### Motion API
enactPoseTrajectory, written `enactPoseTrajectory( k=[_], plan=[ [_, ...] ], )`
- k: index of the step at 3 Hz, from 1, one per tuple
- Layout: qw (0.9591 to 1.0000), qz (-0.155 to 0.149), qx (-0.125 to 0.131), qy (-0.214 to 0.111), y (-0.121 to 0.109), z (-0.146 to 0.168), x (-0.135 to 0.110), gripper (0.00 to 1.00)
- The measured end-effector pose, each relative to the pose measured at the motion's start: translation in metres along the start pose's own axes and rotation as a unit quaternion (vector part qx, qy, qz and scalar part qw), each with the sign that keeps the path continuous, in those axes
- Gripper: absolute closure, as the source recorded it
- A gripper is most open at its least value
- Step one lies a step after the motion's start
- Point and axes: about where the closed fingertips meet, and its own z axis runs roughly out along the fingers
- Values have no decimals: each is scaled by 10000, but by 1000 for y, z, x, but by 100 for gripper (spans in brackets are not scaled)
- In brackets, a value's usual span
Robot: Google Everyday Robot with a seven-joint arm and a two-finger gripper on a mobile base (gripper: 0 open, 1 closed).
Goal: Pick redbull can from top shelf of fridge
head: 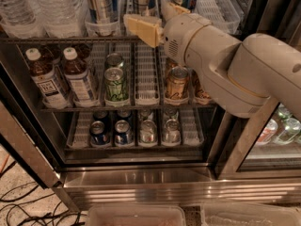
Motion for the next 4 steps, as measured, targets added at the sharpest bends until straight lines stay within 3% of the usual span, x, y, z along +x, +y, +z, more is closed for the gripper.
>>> enactPoseTrajectory(
  k=[4],
  plan=[
    [9996,35,-250,149,4,19,3,30]
  ],
)
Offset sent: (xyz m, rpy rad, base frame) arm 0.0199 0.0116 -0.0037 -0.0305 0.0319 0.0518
